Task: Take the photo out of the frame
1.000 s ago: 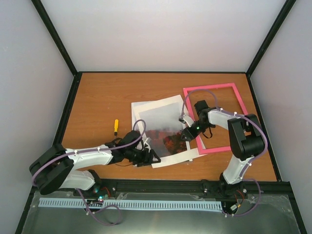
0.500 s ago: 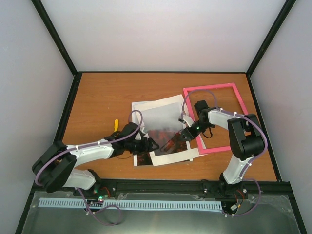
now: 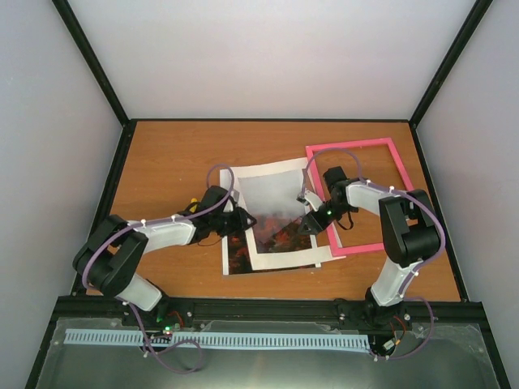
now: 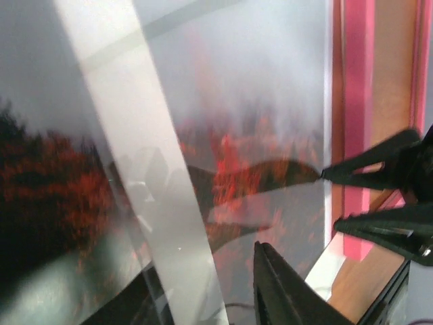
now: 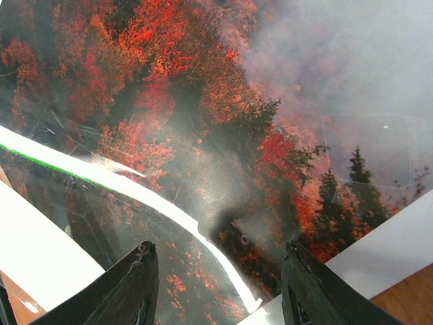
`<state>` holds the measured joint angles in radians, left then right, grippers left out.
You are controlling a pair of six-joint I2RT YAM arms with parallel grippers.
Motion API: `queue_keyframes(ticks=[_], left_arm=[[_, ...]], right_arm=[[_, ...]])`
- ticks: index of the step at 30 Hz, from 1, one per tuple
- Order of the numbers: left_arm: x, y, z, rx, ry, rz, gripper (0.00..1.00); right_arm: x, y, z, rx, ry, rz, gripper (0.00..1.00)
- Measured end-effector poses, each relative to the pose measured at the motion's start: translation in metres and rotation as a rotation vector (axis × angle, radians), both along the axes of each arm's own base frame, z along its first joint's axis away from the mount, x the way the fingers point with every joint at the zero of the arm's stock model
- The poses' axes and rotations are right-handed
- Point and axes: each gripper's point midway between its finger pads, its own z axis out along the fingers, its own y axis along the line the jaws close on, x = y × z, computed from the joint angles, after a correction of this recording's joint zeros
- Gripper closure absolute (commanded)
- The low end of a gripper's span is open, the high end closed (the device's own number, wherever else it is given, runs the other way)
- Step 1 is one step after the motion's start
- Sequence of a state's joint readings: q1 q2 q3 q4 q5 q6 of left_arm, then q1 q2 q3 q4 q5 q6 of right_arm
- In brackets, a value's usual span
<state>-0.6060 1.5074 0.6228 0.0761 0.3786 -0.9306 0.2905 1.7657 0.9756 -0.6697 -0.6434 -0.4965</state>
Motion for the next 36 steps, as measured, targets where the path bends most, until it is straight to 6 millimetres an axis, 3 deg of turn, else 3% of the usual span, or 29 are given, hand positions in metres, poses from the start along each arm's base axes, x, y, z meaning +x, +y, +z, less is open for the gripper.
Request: queue_keyframes(ticks=[7,12,18,20,23,25,29,36], left_arm=[[0.032,0.004,0.02,0.0,-0.099,0.042,0.97],[0.054,0.013,0.036,-0.013,-0.154,0.056,0.99],[0.074,0.048,0.044,0.011,-0.164,0.104,0.99],[0.083,0.06,0.053,0.025,-0.178,0.114,0.99],[0.101,0.076,0.073,0.039,-0.201,0.116,0.99],[0.117,0.088,0.086,0.057,-0.223,0.118,0.99],[0.151,0.112,0.099,0.122,-0.257,0.127,0.99],[0.172,0.143,0.073,0.206,-0.2,0.158,0.99]], right_arm=[[0.001,-0.004,0.006,-0.026,-0.022,-0.01,0.52],[0.006,-0.008,0.032,-0.034,-0.107,-0.024,0.5],[0.021,-0.006,0.106,0.019,-0.299,-0.065,0.48],[0.018,-0.003,0.138,0.075,-0.371,-0.078,0.48],[0.008,0.001,0.166,0.152,-0.434,-0.076,0.48],[0.006,0.002,0.166,0.162,-0.438,-0.074,0.48],[-0.001,0.001,0.146,0.151,-0.379,-0.072,0.48],[0.005,-0.006,0.127,0.079,-0.365,-0.079,0.43]])
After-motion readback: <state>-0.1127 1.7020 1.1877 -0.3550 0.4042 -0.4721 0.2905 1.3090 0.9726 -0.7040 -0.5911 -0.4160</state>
